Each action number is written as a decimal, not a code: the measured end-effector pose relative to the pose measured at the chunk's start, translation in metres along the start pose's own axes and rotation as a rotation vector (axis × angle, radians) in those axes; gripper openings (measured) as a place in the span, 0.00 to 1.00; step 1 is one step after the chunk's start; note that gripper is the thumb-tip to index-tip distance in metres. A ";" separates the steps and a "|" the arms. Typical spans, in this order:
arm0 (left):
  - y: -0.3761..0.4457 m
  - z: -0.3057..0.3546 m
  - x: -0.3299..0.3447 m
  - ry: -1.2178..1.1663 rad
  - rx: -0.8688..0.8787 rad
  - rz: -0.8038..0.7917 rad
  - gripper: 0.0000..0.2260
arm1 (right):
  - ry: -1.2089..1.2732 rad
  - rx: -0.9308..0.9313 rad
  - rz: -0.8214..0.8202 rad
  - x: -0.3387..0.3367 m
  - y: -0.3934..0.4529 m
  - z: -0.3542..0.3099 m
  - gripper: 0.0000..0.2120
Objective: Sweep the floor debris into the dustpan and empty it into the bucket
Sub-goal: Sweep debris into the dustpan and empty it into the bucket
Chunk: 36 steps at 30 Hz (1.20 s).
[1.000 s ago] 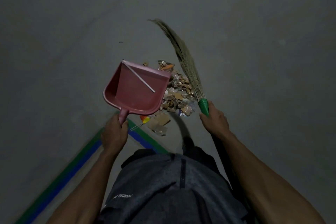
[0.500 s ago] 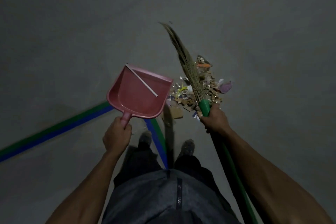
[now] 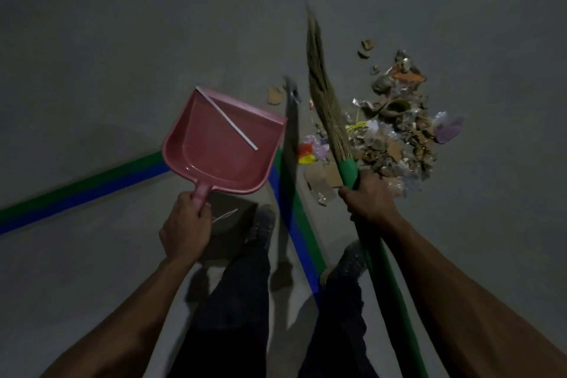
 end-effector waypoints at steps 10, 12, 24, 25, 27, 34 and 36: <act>0.108 -0.055 0.089 0.018 -0.032 0.002 0.10 | 0.054 -0.085 -0.153 0.162 0.109 -0.021 0.09; 0.121 -0.059 0.103 0.015 -0.036 -0.006 0.10 | 0.184 -0.019 -0.205 0.187 0.120 -0.015 0.07; 0.131 -0.032 0.130 -0.009 0.053 -0.071 0.08 | 0.780 0.373 0.042 0.144 0.102 0.077 0.12; 0.129 -0.027 0.128 -0.004 0.070 -0.068 0.08 | 0.749 0.348 0.069 0.135 0.095 0.082 0.12; 0.127 -0.018 0.123 0.010 0.102 -0.058 0.08 | 0.672 0.283 0.097 0.122 0.079 0.085 0.11; 0.119 0.007 0.119 0.062 0.151 -0.057 0.10 | 0.390 0.177 -0.118 0.155 0.045 0.093 0.11; 0.118 0.012 0.124 0.068 0.172 -0.058 0.10 | 0.262 0.167 -0.157 0.162 0.051 0.107 0.08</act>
Point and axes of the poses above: each hand's wrist, its own y-axis towards the middle knuckle, its own x-axis out of the palm, z = x × y, the point moved 6 cm from there along y, towards the middle knuckle, and after that the axes turned 2 degrees about y, right-handed, at the moved point
